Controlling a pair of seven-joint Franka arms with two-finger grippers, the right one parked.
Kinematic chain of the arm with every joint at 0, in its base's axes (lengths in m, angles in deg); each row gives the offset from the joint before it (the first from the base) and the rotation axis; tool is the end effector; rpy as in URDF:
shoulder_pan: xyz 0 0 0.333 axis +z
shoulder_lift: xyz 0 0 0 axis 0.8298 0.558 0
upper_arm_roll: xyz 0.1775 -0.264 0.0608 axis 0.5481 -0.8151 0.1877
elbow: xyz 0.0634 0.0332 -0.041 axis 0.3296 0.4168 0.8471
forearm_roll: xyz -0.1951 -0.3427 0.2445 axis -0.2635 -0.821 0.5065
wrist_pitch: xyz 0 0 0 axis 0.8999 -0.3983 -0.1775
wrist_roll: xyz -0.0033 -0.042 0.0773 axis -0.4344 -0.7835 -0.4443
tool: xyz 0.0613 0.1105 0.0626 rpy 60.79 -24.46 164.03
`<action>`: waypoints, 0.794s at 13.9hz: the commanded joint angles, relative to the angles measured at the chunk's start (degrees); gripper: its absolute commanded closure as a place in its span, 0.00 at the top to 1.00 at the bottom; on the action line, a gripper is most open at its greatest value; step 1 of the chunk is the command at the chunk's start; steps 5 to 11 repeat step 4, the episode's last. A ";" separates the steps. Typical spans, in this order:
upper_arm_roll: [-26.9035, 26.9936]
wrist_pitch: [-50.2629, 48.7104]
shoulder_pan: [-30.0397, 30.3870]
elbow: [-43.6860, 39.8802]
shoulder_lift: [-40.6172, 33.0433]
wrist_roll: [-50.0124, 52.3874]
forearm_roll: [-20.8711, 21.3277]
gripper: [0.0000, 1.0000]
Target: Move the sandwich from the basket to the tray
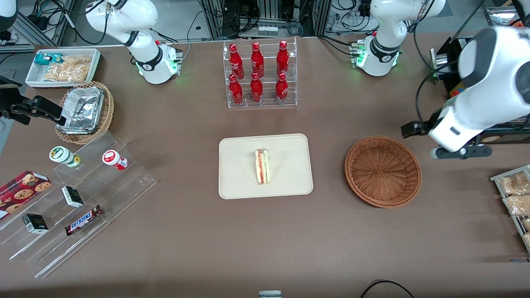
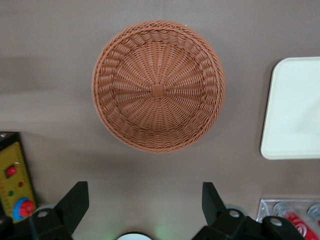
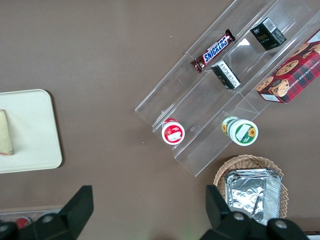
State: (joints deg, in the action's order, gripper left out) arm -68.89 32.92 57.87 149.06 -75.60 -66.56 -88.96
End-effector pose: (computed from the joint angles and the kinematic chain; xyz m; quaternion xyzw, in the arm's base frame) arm 0.6228 -0.0805 0.4915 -0.9960 0.0017 0.0886 0.0057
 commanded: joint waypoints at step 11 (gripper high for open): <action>1.29 -0.46 1.12 -1.03 -4.11 -3.82 2.54 1.00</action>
